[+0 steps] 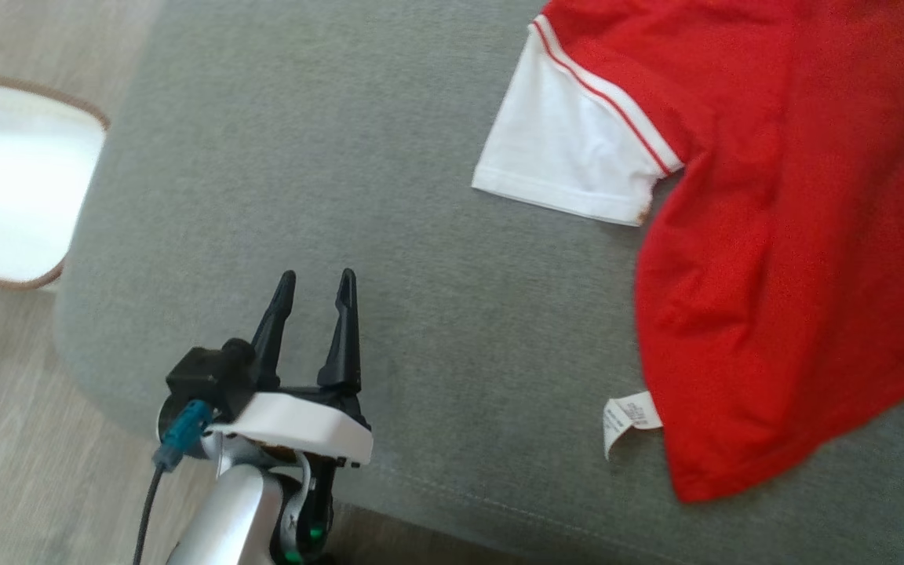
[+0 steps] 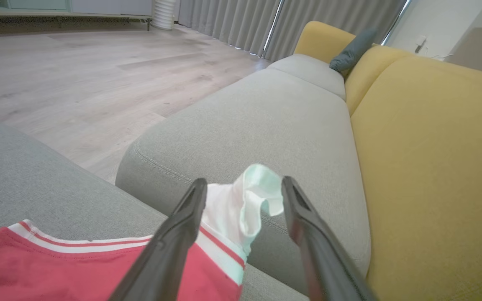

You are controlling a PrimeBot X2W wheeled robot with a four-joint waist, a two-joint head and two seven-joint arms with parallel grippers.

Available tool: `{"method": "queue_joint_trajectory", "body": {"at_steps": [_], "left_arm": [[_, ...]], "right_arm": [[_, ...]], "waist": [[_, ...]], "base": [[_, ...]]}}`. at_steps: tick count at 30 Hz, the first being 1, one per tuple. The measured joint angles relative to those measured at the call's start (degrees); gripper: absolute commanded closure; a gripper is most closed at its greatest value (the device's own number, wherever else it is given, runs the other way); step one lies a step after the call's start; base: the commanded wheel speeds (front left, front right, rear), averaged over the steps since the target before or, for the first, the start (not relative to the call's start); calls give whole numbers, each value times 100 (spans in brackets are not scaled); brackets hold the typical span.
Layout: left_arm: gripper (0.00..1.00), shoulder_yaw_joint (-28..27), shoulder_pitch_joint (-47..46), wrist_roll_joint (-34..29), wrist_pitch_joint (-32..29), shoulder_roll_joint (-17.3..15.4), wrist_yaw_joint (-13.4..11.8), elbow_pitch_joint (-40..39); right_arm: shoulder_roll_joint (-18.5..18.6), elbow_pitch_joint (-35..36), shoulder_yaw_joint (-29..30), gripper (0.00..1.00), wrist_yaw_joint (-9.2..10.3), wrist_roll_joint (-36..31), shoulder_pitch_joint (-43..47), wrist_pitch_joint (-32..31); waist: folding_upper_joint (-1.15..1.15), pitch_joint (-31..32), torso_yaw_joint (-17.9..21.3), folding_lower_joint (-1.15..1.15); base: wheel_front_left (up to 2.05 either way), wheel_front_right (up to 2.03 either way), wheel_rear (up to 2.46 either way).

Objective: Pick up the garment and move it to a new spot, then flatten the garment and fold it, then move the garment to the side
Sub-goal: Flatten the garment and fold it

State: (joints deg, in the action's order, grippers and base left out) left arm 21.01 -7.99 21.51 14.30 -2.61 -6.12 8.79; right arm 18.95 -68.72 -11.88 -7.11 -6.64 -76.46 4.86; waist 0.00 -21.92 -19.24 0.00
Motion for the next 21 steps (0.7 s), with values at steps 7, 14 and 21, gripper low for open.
{"method": "queue_joint_trajectory", "body": {"at_steps": [7,14,21], "left_arm": [[0,-168,7,-18,0,1,-1,4],[0,-341,91,-76,0,-1,8,24],[0,-487,158,-189,0,-1,18,23]], "right_arm": [[-271,-347,-176,0,0,254,355,163],[-646,-445,-1102,0,0,1261,1300,154],[-560,471,-2416,0,0,2649,2491,-450]], "waist": [[0,137,472,0],[0,423,1121,0],[0,695,1721,0]], "base": [[0,0,0],[0,0,0],[0,0,0]]}}
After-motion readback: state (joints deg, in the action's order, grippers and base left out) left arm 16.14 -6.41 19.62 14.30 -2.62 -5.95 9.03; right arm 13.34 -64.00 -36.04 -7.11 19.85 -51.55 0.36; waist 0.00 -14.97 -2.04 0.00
